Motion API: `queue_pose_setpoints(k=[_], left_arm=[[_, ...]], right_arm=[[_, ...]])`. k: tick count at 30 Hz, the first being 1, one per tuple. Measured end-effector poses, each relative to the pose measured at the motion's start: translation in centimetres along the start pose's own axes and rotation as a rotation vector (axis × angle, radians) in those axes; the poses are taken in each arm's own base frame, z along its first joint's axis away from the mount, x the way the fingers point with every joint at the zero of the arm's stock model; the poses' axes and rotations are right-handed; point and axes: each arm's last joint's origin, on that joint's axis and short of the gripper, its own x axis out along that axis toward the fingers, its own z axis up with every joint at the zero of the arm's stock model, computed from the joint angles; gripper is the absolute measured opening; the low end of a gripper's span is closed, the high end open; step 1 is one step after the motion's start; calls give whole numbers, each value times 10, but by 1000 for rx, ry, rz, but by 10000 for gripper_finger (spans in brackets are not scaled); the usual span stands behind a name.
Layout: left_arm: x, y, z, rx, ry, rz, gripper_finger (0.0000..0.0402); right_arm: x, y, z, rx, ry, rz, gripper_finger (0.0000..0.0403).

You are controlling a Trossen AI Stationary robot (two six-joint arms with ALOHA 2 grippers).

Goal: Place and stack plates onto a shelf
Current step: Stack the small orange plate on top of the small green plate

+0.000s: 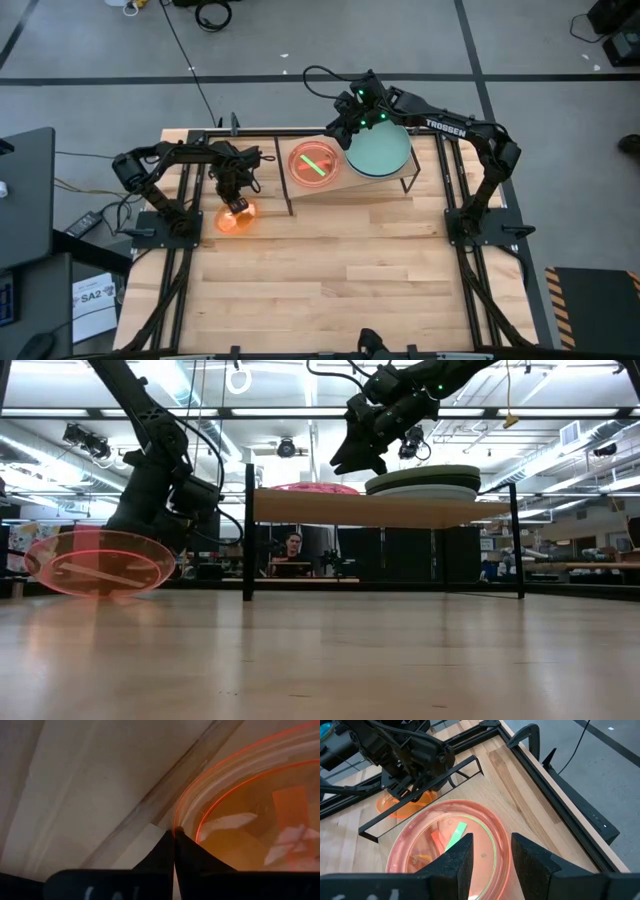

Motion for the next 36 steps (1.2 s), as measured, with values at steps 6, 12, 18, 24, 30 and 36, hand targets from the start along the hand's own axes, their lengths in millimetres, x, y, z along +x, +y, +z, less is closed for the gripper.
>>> queue_pose_setpoints(k=[6,12,18,24,30,36], left_arm=[[-6,-1,1,-3,5,-6,6],[-22,0,2,-31,56,28,5],[-36,0,3,-64,76,32,5],[-50,0,1,-90,126,77,5],[-68,1,2,-85,150,126,4],[-94,0,3,-84,161,127,4]], right_arm=[[-1,-1,0,2,-1,-3,139],[-4,-9,1,15,-7,-20,139],[-7,-16,1,26,-12,-35,139],[-15,-21,1,40,-13,-52,139],[-33,-18,4,13,-21,-64,139],[-52,-11,8,-20,-59,-71,139]])
